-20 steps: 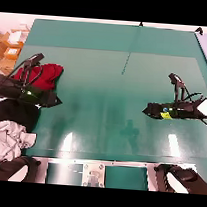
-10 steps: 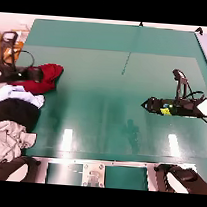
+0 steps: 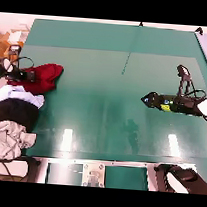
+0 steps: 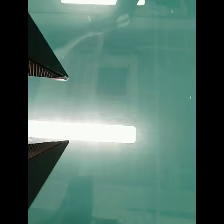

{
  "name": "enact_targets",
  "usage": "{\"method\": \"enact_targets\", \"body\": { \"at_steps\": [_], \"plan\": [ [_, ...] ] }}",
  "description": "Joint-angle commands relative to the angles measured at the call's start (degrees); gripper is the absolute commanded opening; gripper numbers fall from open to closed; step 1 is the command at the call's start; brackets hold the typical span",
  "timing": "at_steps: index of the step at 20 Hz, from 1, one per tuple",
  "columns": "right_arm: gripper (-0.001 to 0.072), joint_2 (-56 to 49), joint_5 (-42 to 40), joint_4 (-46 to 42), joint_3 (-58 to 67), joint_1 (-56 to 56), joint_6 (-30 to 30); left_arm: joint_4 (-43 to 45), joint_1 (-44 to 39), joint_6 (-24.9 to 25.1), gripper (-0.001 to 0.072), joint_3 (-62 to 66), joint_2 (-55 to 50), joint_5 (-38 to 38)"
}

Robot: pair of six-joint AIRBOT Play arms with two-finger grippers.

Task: Fold the shirts.

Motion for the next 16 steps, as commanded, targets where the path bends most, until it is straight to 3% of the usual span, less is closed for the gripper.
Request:
{"method": "enact_targets", "body": {
  "at_steps": [1,2,6,7,8,12,16],
  "plan": [
    [0.0437,0.02,-0.87,0.04,0.0,0.0,0.02,-0.94,0.5,1.01,0.0237,1.11,-4.5,-2.34],
    [0.0397,0.02,-0.85,0.07,0.0,0.0,0.04,-1.31,0.5,1.07,0.0032,1.79,-4.39,-3.41],
    [0.0331,0.02,-0.83,0.07,0.0,-0.2,0.04,-10.05,0.09,1.05,0.0021,12.2,-3.48,-13.07],
    [0.0235,0.02,-0.83,0.15,0.02,-0.57,0.04,-12.59,-0.61,1.27,0.0021,15.76,-2.78,-14.95],
    [0.0197,0.02,-0.83,0.35,0.02,-1.33,0.04,-15.45,-1.77,2.58,0.0021,19.76,-1.51,-17.42],
    [0.0194,0.02,0.09,0.52,0.17,-7.23,0.02,-27.89,-12.22,5.01,0.0022,30.6,4.37,-27.12],
    [0.0195,0.02,1.73,0.52,0.17,-13.84,0.0,-33.66,-27.71,4.87,0.0022,30.12,5.68,-29.14]
  ]
}}
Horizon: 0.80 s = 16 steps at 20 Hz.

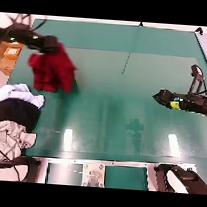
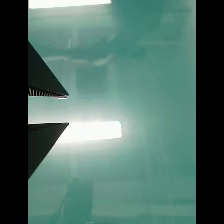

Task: Fold the shirts.

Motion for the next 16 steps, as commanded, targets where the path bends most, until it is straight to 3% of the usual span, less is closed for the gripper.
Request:
{"method": "enact_targets", "body": {
  "at_steps": [1,4,5,6,7,8,12,13,16],
  "plan": [
    [0.0195,0.02,2.03,0.04,0.04,-5.11,-0.07,-5.81,-12.7,0.44,0.0022,0.7,0.57,-3.02],
    [0.0217,0.02,2.49,0.02,0.04,-6.23,-0.46,-5.86,-22.27,0.46,0.0024,-2.14,-3.3,-0.81],
    [0.0295,0.0,2.49,0.02,0.04,-6.21,-0.44,-5.9,-24.65,0.42,0.0025,-2.93,-4.81,0.2],
    [0.0359,-0.02,2.51,0.04,0.04,-6.21,-0.46,-5.86,-26.58,0.66,0.0217,-3.26,-6.47,0.87],
    [0.0408,-0.17,2.71,0.02,0.04,-6.21,-0.46,-5.88,-27.54,0.61,0.0611,-3.23,-7.61,1.18],
    [0.044,-0.39,3.39,0.02,0.04,-6.21,-0.46,-5.77,-27.52,0.68,0.0719,-2.91,-8.13,1.22],
    [0.0452,-0.66,8.28,2.43,-3.3,-3.54,-0.46,0.61,-18.93,-0.24,0.0717,3.28,-7.52,-4.92],
    [0.0508,-0.63,8.07,4.04,-5.75,-1.09,-0.46,1.33,-15.39,-1.16,0.0717,4.68,-7.52,-7.87],
    [0.0535,-1.55,-1.18,11.43,-15.28,11.19,-0.42,1.77,-4.98,-1.53,0.0717,4.26,-7.82,-15.41]
  ]
}}
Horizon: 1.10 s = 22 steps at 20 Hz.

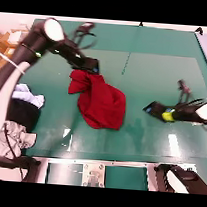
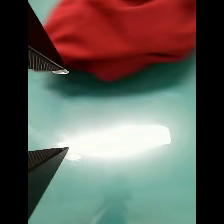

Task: Fold the shirts.

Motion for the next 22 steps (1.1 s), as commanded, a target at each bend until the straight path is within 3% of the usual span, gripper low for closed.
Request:
{"method": "enact_targets", "body": {
  "at_steps": [1,5,8,9,10,11,13,15,18,19,21,22],
  "plan": [
    [0.0535,-1.75,-10.34,9.4,-8.9,12.61,0.02,1.99,10.62,-0.9,0.0717,-0.28,-0.31,-7.54],
    [0.0535,-12.41,-22.18,16.83,-8.98,26.03,-0.02,1.68,19.06,-1.46,0.0717,-8.35,-0.33,1.16],
    [0.0533,-22.05,-22.34,16.81,-3.74,27.1,-0.31,-0.2,19.65,-0.07,0.0717,-14.16,-2.12,11.65],
    [0.0471,-23.96,-22.32,16.79,-1.95,26.97,-1.57,-3.3,19.61,1.97,0.0717,-15.08,-3.63,14.6],
    [0.0291,-25.33,-22.32,16.76,-0.26,26.77,-2.86,-7.32,19.61,3.41,0.0717,-15.15,-5.42,16.98],
    [0.016,-25.94,-22.29,16.79,0.92,26.51,-4.0,-11.98,19.61,5.11,0.0717,-15.15,-7.32,20.0],
    [0.0019,-26.01,-22.01,16.31,2.32,25.9,-4.55,-19.85,19.61,9.49,0.0717,-15.13,-10.49,24.61],
    [0.002,-26.03,-21.22,15.63,2.47,25.38,-4.55,-24.44,19.02,13.81,0.0717,-15.1,-13.73,25.92],
    [0.002,-26.03,-20.2,14.78,2.47,23.56,-4.55,-24.7,17.77,14.43,0.0715,-15.13,-16.94,26.1],
    [0.002,-26.03,-19.56,14.62,2.47,22.58,-4.57,-24.87,17.25,15.37,0.0629,-15.1,-17.07,26.25],
    [0.002,-26.01,-18.18,14.34,2.47,20.31,-4.57,-25.29,17.14,17.88,0.007,-14.25,-17.0,25.73],
    [0.002,-25.97,-16.96,14.16,2.47,18.8,-4.68,-25.2,17.25,18.27,0.0023,-13.29,-16.96,25.2]
  ]
}}
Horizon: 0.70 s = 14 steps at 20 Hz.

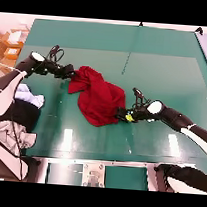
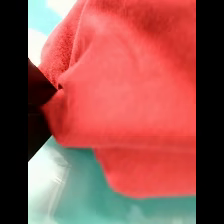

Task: Fold the shirts.

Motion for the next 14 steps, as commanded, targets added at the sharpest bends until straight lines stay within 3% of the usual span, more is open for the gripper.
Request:
{"method": "enact_targets", "body": {
  "at_steps": [1,6,14],
  "plan": [
    [0.0019,-0.07,3.96,-0.63,0.33,-4.48,-1.68,-1.62,-0.22,3.06,0.0023,2.27,-0.5,-0.5],
    [0.0019,3.87,14.45,-0.42,9.88,-17.62,-6.58,-0.83,-0.22,2.51,0.0022,14.23,4.17,-10.45],
    [0.0019,20.28,25.81,-0.44,46.38,-38.53,-7.56,6.67,-0.22,-0.42,0.0022,30.64,26.29,-18.36]
  ]
}}
